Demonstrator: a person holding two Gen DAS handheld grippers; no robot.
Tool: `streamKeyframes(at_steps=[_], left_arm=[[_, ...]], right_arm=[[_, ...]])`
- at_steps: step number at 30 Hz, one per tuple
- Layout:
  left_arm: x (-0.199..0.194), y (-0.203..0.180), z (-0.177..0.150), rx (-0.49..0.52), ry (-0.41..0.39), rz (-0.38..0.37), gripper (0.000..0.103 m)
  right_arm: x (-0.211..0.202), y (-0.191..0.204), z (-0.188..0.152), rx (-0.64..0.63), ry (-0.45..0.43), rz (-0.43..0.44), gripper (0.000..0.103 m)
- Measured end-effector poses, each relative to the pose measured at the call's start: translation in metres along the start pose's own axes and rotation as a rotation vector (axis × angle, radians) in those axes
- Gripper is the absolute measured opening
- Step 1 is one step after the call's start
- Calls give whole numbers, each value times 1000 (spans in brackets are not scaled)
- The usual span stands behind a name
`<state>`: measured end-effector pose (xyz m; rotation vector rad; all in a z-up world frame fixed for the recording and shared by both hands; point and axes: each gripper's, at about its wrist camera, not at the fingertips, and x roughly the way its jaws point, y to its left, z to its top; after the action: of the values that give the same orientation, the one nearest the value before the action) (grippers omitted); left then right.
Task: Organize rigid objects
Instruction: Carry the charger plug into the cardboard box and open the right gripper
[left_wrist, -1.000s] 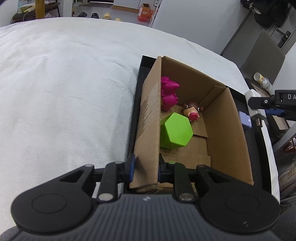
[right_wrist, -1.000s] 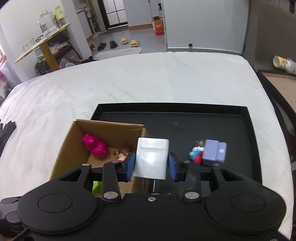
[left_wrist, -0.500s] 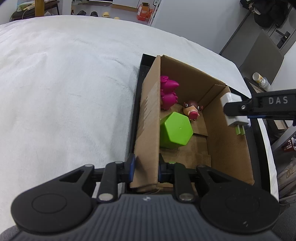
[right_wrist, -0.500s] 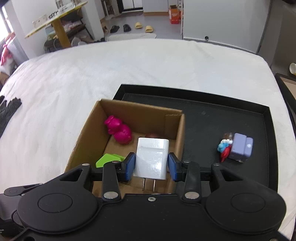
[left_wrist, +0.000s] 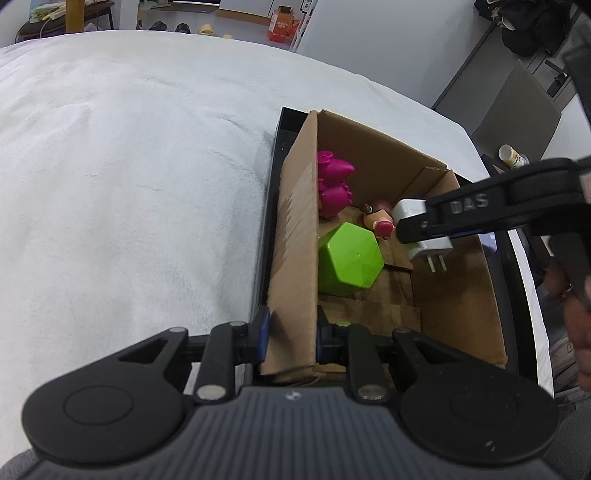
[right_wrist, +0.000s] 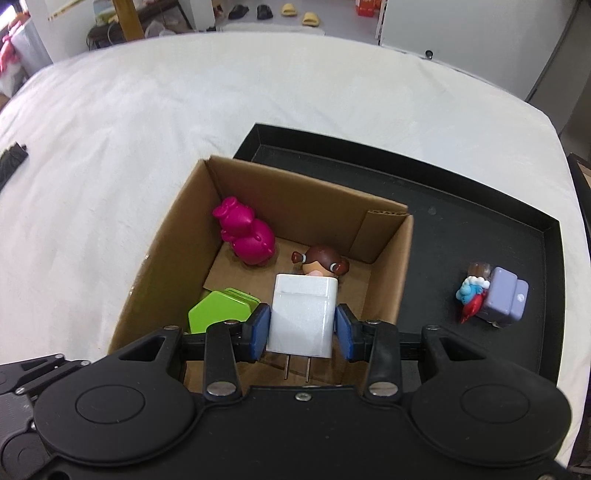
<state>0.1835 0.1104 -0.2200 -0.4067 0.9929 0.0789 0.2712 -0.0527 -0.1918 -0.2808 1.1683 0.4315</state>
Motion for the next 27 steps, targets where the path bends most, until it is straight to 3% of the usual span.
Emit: streamKeyframes(at_steps=[4,13,27], left_arm=[[1,2,0,-11,0,-5,20],[2,1,0,-19,-6,-6,21],[1,1,1,-9,-7,8,21]], right_arm=[[13,8,4,-20,51,3,40],[-4,9,0,-25,13,37,41],[-44,-46,8,75,-90,58,41]])
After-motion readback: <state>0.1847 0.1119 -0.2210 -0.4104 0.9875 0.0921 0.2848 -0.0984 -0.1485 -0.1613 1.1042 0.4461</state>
